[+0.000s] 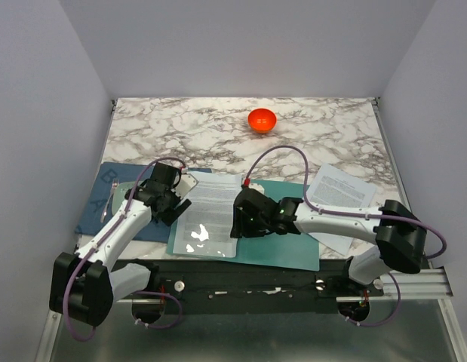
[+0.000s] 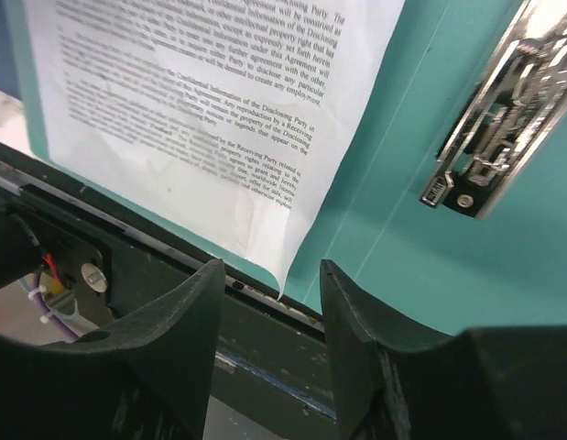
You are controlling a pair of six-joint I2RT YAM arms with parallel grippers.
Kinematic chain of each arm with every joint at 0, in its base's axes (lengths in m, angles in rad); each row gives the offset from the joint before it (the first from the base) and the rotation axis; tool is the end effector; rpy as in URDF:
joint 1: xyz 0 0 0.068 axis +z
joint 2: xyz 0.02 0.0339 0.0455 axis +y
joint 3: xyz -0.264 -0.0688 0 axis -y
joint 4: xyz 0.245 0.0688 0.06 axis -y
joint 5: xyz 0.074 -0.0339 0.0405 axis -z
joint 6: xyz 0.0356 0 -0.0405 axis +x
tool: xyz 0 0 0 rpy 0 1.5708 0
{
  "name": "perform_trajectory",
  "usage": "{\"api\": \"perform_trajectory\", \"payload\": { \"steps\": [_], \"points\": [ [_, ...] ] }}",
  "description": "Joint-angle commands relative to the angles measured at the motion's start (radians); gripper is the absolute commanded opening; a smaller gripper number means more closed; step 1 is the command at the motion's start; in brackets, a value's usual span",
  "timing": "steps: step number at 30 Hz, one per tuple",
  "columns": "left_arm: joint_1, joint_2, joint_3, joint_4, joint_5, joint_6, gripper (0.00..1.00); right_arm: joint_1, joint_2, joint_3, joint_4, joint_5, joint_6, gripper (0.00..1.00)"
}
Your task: Put the files into the folder
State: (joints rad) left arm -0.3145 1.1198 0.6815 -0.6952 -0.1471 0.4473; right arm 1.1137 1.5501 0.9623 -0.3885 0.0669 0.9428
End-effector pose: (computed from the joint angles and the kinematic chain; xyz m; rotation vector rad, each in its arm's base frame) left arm 0.1904 -0.0564 0.2025 0.9646 2.5279 0.2388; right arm 0.1403 0.2798 0.2008 -0.2030 2.6950 0.6623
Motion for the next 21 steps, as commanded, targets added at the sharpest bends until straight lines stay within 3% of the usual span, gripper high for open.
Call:
{"api": "perform_trajectory", "payload": {
  "steps": [1,5,9,16,21],
  "points": [
    [0.0,-0.048,0.137,-0.088,-0.019,-0.035,0.86,-0.012,-0.103,-0.063,-0.089,0.111,-0.022,0.52],
    [0.0,-0.057,0.242,-0.156,0.038,-0.09,0.84,-0.078,-0.153,-0.146,-0.07,0.111,-0.03,0.48],
    [-0.017,-0.019,0.343,-0.245,0.185,-0.177,0.78,-0.14,-0.159,-0.191,-0.021,0.088,-0.048,0.4],
    [-0.132,0.087,0.447,-0.254,0.34,-0.291,0.7,-0.241,-0.137,-0.25,0.091,0.013,-0.075,0.3],
    [-0.187,0.222,0.512,-0.231,0.445,-0.332,0.56,-0.258,-0.101,-0.273,0.195,-0.058,-0.062,0.24]
  ]
}}
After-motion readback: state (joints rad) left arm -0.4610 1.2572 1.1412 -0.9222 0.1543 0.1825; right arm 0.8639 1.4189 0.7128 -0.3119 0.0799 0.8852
